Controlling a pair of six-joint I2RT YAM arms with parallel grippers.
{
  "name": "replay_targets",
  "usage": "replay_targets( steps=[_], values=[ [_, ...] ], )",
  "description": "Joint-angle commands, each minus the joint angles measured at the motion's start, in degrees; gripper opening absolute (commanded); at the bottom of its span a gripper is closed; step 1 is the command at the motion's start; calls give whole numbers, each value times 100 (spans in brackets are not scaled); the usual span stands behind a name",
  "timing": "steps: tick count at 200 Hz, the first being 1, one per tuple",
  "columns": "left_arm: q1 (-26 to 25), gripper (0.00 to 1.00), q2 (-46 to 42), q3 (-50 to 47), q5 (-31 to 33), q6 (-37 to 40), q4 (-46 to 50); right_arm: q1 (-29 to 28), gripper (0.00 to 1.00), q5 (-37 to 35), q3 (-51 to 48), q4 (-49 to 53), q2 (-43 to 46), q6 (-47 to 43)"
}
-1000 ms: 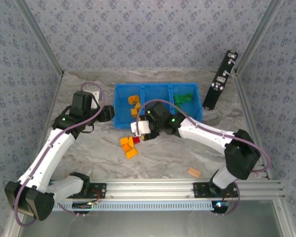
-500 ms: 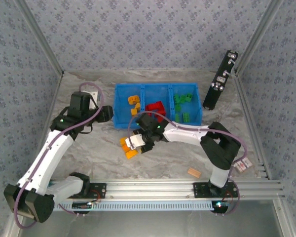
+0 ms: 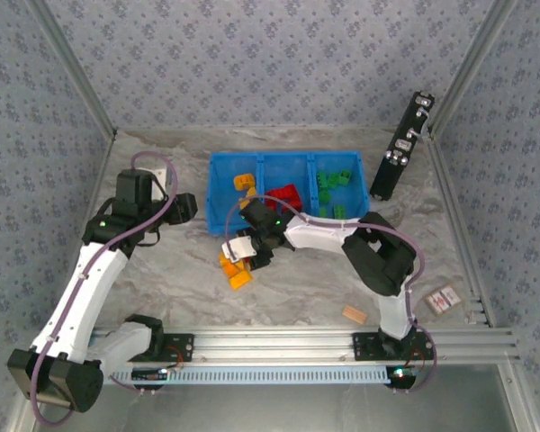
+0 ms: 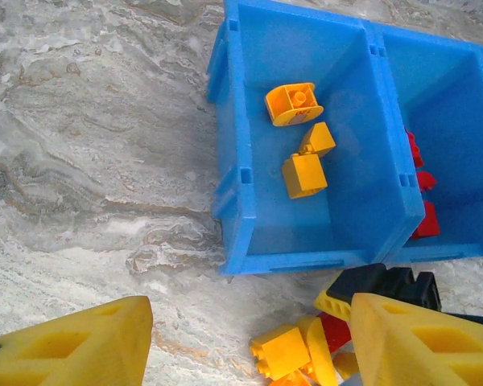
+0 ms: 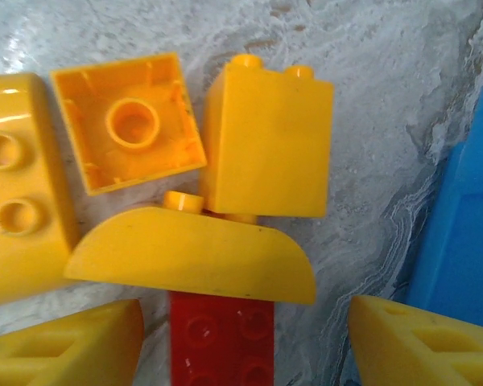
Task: Sort the legos into containers by color
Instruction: Pick up the lego from the center of the table.
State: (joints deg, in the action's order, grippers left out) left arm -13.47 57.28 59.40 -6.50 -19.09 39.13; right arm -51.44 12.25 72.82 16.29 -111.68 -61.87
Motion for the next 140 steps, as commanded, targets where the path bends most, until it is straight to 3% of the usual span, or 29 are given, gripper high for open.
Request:
replay_targets(
  steps=[1, 62, 100, 140],
  values=[
    [86, 66, -59, -16, -158, 123, 77, 90, 68, 170, 124, 303, -143, 52],
    [149, 66, 68, -44, -298, 92, 10, 105, 59, 284, 169, 638, -352, 191],
    [147, 66, 44, -123, -356, 121, 139, 108, 37, 339, 267, 745, -456, 231],
    [-49, 65, -291, -643, -422, -164, 748, 146, 26, 250, 71, 636, -165, 384]
  ],
)
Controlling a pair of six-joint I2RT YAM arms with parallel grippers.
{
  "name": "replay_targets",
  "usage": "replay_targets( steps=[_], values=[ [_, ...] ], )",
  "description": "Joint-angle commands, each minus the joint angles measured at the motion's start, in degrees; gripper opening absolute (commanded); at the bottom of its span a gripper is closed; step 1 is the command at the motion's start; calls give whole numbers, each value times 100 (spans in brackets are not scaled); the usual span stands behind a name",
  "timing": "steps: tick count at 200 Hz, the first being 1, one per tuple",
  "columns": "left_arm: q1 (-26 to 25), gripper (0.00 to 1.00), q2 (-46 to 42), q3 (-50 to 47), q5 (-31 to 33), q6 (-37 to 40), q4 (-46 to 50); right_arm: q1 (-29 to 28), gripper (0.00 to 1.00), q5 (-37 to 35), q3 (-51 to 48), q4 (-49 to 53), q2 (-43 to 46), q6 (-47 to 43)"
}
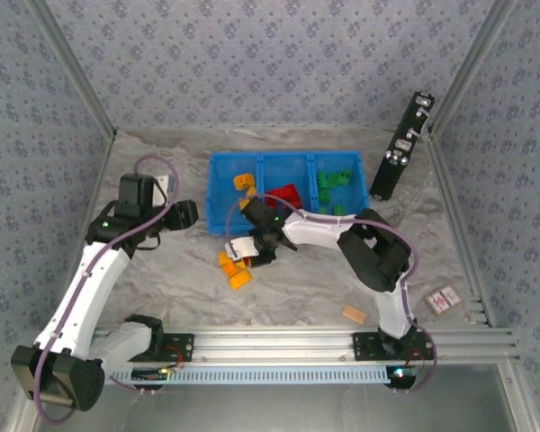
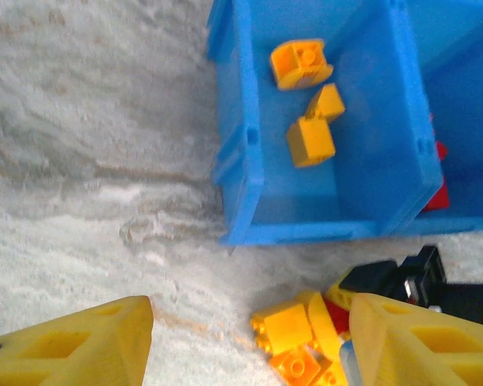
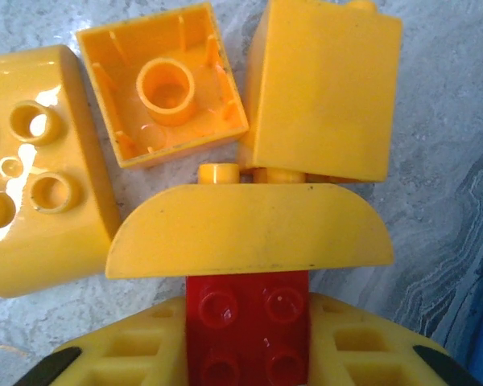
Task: Sort the legos into containers by color
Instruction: Pick up the lego from the center of the table, then place the lego in the container.
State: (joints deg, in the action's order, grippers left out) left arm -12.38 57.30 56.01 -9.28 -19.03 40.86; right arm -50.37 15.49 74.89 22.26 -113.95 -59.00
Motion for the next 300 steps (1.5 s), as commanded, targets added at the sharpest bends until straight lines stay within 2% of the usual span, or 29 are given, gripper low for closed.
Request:
replay_targets(
  steps=[1, 19, 38, 63, 87, 110, 156, 190, 201, 215, 229, 253, 269, 300],
  values=[
    [-176, 65, -309, -325, -140, -189, 587, 42, 25, -68, -144, 36, 77, 107],
    [-609, 65, -544, -801, -61, -717, 615, 71, 24, -59, -316, 16, 424, 277],
    [-1106, 65, -623, -1275, -21, -1439, 183, 71, 22, -116, -550, 37, 905, 448],
    [-1758, 65, -366, -1571, 443, -1953, -402, 114, 21, -341, -937, 68, 1710, 688],
    [-2048, 65, 156, -1669, 712, -2123, -755, 267, 22, -581, -1112, 48, 2465, 786],
    [-2148, 65, 773, -1672, 860, -2268, -1092, 649, 23, -805, -1082, -112, 2835, 870],
    [-2202, 66, 1544, -1539, 1075, -2273, -1466, 1414, 24, -987, -871, -457, 2537, 856],
    [-2298, 74, 1779, -1321, 1156, -2206, -1486, 1784, 27, -931, -704, -735, 2022, 1019],
    [-2342, 79, 1795, -1286, 1196, -2182, -1490, 1834, 30, -925, -476, -831, 1843, 1029],
    [-2350, 79, 1865, -1260, 1185, -2154, -1515, 1853, 36, -920, -329, -810, 1628, 1037],
    [-2357, 79, 1968, -1249, 1183, -2140, -1564, 1846, 48, -808, -166, -671, 1476, 1047],
    [-2365, 78, 2178, -1258, 1157, -2179, -1650, 1829, 58, -808, -135, -698, 1436, 1089],
    [-2365, 77, 2310, -1306, 1165, -2217, -1708, 1827, 63, -828, -141, -697, 1493, 1115],
    [-2363, 76, 2564, -1337, 1121, -2245, -1788, 1829, 63, -878, -177, -565, 1652, 1101]
  ],
)
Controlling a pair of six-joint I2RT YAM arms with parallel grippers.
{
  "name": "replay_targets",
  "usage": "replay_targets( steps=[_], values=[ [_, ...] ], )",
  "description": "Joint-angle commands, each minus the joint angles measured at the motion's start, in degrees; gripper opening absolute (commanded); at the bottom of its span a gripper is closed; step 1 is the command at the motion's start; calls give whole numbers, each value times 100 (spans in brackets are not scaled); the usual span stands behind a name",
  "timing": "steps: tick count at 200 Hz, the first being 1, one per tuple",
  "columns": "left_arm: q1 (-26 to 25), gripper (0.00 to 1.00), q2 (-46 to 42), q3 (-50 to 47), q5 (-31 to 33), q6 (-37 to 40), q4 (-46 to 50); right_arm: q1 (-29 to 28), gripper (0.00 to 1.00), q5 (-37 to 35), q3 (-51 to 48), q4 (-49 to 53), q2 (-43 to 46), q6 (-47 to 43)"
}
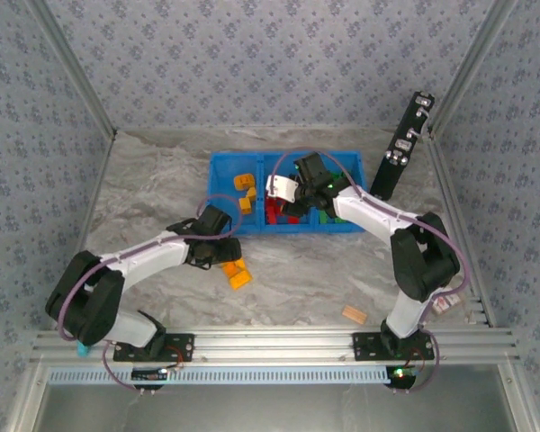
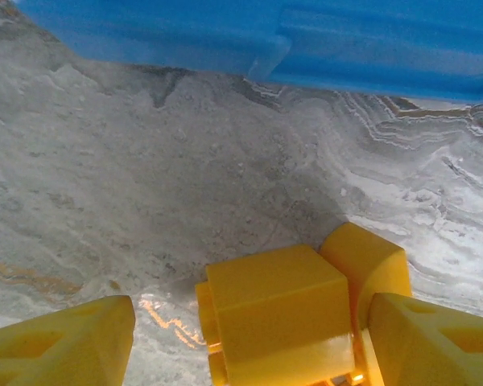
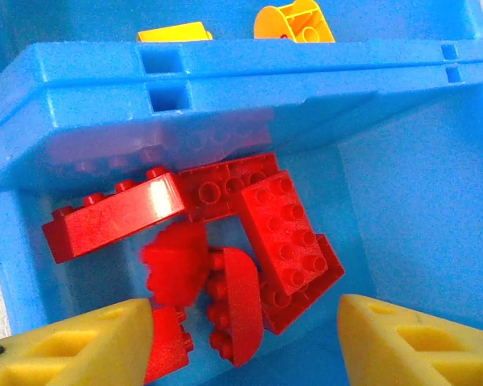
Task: Sort the legos into containers by color
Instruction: Place the lego in the container.
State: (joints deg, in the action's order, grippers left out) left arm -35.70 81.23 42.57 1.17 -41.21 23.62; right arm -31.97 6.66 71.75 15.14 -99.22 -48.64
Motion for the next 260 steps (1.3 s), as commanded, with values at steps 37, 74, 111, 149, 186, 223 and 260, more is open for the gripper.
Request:
replay_targets(
  steps=[37, 74, 111, 149, 186, 223, 260],
  values=[
    [-24, 72, 289, -80, 217, -93, -30, -71, 64, -104, 26, 187, 418, 65],
    [-7, 69, 223, -317, 187, -189, -8, -108, 65, -213, -3, 286, 565, 66],
    [2, 70, -250, -510, 190, -273, 128, -130, 66, -261, -3, 288, 579, 99],
    [-6, 70, -346, -820, 123, -411, 76, -182, 66, -327, 48, 288, 553, 110],
    [-7, 69, -390, -956, 238, -506, 6, -222, 66, -355, 99, 362, 553, 101],
    [59, 66, -181, -761, 424, -349, -21, -275, 66, -409, 129, 431, 543, 109],
    [89, 53, 8, -706, 274, -302, -88, -352, 65, -411, 106, 611, 628, 164]
  ],
)
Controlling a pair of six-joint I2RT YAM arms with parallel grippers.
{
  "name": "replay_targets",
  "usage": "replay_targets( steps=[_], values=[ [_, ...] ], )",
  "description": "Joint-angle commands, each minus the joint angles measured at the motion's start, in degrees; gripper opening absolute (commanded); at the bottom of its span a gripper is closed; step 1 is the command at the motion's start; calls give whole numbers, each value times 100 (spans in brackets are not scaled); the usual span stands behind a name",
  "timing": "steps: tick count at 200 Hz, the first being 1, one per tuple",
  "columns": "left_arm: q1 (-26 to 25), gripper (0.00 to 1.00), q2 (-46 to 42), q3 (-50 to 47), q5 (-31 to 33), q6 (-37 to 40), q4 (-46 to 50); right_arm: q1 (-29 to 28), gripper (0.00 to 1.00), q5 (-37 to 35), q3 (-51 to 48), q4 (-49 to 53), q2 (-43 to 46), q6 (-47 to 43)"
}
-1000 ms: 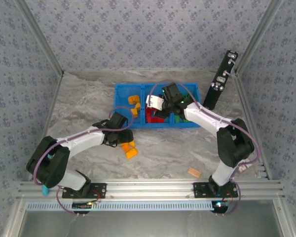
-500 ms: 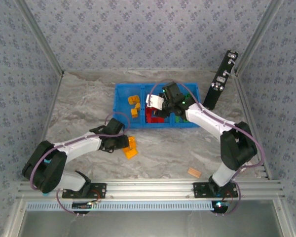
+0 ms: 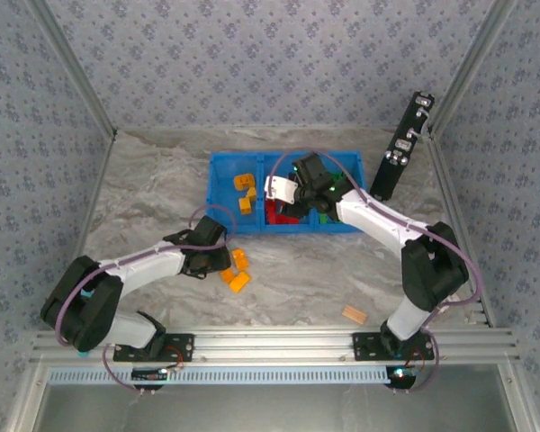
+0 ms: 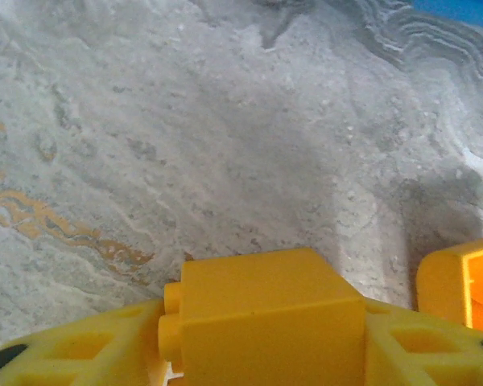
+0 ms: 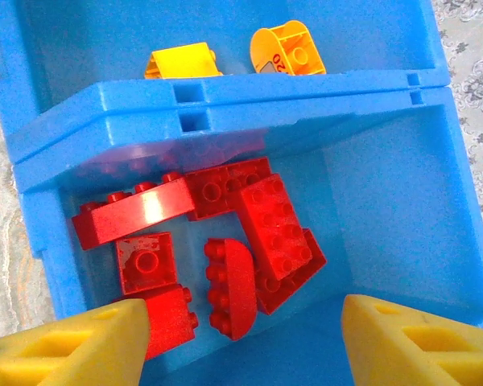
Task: Sort the legos into containers by color
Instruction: Place the lego in the container, then pick up the lego from the middle-left of the table, then place the lego in the container.
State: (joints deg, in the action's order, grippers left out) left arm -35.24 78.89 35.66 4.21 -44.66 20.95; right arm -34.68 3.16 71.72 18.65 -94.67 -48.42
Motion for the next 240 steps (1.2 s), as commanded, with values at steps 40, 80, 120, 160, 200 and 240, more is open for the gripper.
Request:
replay_targets(
  steps=[40, 80, 120, 160, 200, 240],
  values=[
    [36, 42, -124, 123, 270, 217, 645, -438, 93, 109, -176, 82, 882, 1138],
    [184, 37, -887, 1086, 807, 844, 1529, -337, 99, 1154, -403, -232, 1002, 4683],
    [596, 37, -711, 2128, 678, 1563, 1142, -722, 99, 974, -445, -244, 426, 4804],
    [803, 36, 667, 2972, 386, 1750, 95, -949, 99, 935, -177, -340, -29, 5124],
    [809, 36, 1889, 3778, 25, 1818, -329, -1893, 96, -33, -132, -277, -128, 5112],
    [843, 36, 2564, 4175, -38, 1918, -412, -2379, 91, -442, -234, -181, -365, 5996]
  ],
)
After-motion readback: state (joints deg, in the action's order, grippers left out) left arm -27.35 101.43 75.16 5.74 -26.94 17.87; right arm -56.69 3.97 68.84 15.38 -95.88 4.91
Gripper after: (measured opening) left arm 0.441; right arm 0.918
